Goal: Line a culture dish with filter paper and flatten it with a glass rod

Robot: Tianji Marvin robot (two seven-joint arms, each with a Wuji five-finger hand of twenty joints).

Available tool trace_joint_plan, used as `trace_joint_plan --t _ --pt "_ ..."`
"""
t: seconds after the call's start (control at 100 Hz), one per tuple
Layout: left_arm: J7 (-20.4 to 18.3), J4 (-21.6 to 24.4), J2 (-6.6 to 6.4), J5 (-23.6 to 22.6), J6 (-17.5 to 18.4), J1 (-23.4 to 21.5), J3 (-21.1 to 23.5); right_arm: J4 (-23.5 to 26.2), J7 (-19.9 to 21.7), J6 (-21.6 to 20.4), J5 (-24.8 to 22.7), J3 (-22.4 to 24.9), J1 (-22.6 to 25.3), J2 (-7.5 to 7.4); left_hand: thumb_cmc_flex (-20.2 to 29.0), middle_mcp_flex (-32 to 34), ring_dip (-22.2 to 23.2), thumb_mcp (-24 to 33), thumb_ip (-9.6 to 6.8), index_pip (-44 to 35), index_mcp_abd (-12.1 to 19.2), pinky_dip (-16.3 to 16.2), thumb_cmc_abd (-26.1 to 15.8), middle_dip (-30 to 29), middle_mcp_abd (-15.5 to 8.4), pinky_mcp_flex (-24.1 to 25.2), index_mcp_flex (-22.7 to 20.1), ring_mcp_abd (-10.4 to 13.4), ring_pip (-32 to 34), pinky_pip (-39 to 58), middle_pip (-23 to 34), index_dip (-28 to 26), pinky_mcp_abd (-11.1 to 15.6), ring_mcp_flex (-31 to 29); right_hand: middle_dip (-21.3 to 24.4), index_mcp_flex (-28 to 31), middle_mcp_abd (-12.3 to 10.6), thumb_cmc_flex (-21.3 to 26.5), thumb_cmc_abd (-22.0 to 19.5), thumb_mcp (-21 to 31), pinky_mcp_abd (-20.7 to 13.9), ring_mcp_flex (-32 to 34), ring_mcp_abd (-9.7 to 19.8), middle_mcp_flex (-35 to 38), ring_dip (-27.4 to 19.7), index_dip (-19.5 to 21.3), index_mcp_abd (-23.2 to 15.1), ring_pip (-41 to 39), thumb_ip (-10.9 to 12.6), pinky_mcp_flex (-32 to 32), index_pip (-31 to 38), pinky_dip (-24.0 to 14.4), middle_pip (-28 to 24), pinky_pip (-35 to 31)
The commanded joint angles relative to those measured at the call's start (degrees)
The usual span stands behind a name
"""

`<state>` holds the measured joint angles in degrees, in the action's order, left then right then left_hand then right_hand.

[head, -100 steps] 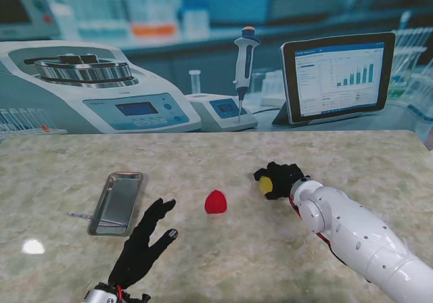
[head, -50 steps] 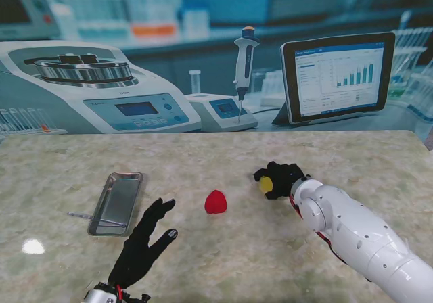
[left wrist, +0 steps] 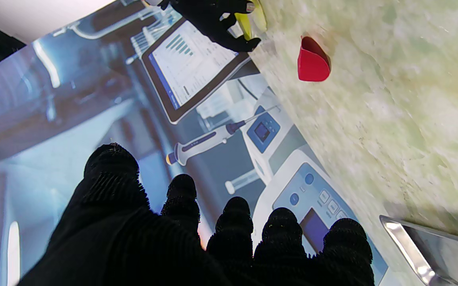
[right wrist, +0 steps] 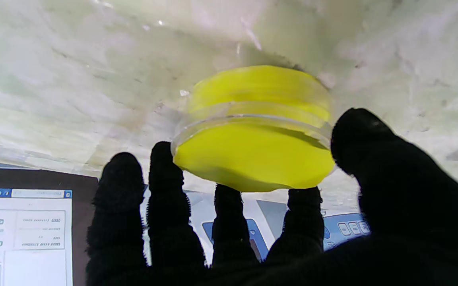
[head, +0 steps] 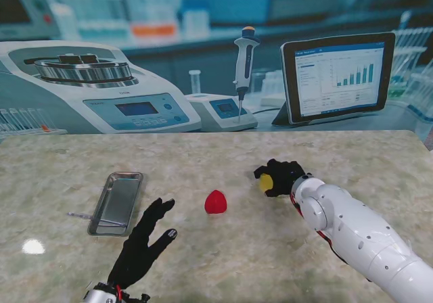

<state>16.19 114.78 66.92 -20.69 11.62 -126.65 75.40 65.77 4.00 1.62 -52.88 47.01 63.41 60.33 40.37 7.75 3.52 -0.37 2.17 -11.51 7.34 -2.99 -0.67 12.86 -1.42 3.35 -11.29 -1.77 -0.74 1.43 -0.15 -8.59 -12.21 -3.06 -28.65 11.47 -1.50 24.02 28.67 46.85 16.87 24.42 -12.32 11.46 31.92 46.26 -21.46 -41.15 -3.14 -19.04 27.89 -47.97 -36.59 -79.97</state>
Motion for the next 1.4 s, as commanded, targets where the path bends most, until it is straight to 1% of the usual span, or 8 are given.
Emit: trace_joint_plan --t 0.0,0.2,0.54,0.67,0.92,1.16,1.39 --pt "0.0 0.4 0.11 0.0 0.0 -0.5 0.1 1.8 0.5 -0.2 -0.7 0.7 1.2 -0.26 1.0 -1.1 0.5 -0.4 -1.50 -0.3 1.6 -1.2 -0.2 0.8 -0.6 -0.1 -0.4 1.3 -0.5 -2.3 0.3 -0.4 1.1 1.5 -1.7 1.3 -1.7 4.1 -2.5 4.3 -0.2 1.8 0.7 2.5 0.6 -0.7 -1.0 -1.7 0.7 -0.4 1.1 -1.6 -4.2 -2.3" --pt "-0.2 0.5 0.07 0.2 0.2 -0.6 0.1 7.4 2.8 -0.2 -3.1 4.7 5.3 -0.77 1.0 -1.1 0.4 -0.4 -1.49 -0.3 1.7 -1.2 -0.3 0.8 -0.6 0.0 -0.3 1.3 -0.5 -2.3 0.3 -0.4 1.1 1.6 -1.7 1.3 -1.6 4.2 -2.2 4.3 -0.2 2.0 0.4 2.6 0.7 -1.0 -1.1 -1.8 0.7 -0.5 1.2 -1.8 -4.2 -2.5" --pt "-0.1 0.7 0.10 0.3 0.2 -0.8 0.2 19.2 6.7 -1.0 -7.1 11.0 14.5 -1.38 0.9 -1.1 0.4 -0.4 -1.50 -0.3 1.7 -1.1 -0.3 0.7 -0.6 0.0 -0.3 1.3 -0.5 -2.3 0.3 -0.4 1.1 1.6 -1.7 1.1 -1.7 4.7 -2.1 3.9 -0.2 1.7 0.2 2.5 0.8 -1.4 -1.1 -1.6 0.7 -0.4 1.0 -1.9 -3.8 -2.5" --pt "-0.1 0.9 0.13 0.4 0.1 -1.0 0.3 23.1 6.8 -0.5 -8.0 12.3 18.1 -1.33 0.9 -1.1 0.4 -0.5 -1.49 -0.2 1.7 -1.1 -0.3 0.7 -0.7 -0.1 -0.2 1.3 -0.5 -2.3 0.3 -0.3 1.1 1.6 -1.7 1.1 -1.7 4.8 -2.2 3.6 -0.2 1.6 0.1 2.4 0.9 -1.4 -1.1 -1.6 0.8 -0.4 0.9 -2.0 -3.7 -2.5" --pt "-0.3 1.1 0.12 0.9 0.5 -1.4 0.7 29.9 8.5 0.9 -9.6 13.4 24.5 -1.44 0.8 -1.1 0.3 -0.5 -1.50 -0.1 1.7 -1.1 -0.4 0.6 -0.6 0.0 -0.2 1.2 -0.5 -2.3 0.2 -0.3 1.1 1.6 -1.8 1.0 -1.9 5.1 -2.4 3.3 -0.4 1.5 0.0 2.2 1.0 -1.5 -1.2 -1.5 0.8 -0.3 0.6 -2.1 -3.4 -2.5" --pt "-0.6 1.3 0.10 1.3 0.8 -1.8 1.0 34.0 10.2 2.0 -12.4 13.5 29.2 -1.75 0.8 -1.1 0.2 -0.5 -1.51 -0.1 1.8 -1.0 -0.4 0.5 -0.7 0.0 -0.2 1.2 -0.6 -2.3 0.2 -0.3 1.1 1.6 -1.9 0.9 -1.9 5.3 -2.8 2.8 -0.4 1.3 -0.2 2.0 1.2 -1.5 -1.3 -1.5 0.9 -0.1 0.2 -2.3 -3.2 -2.6" --pt "-0.9 1.4 0.05 1.5 0.7 -2.0 1.1 34.5 10.9 1.4 -13.9 12.7 31.0 -2.08 0.8 -1.1 0.1 -0.5 -1.50 -0.1 1.9 -1.0 -0.4 0.5 -0.7 0.0 -0.2 1.3 -0.6 -2.3 0.2 -0.3 1.1 1.6 -2.0 0.8 -2.0 5.2 -2.9 2.6 -0.7 1.0 -0.3 1.7 1.4 -1.4 -1.3 -1.7 0.9 0.0 0.0 -2.5 -3.1 -2.8"
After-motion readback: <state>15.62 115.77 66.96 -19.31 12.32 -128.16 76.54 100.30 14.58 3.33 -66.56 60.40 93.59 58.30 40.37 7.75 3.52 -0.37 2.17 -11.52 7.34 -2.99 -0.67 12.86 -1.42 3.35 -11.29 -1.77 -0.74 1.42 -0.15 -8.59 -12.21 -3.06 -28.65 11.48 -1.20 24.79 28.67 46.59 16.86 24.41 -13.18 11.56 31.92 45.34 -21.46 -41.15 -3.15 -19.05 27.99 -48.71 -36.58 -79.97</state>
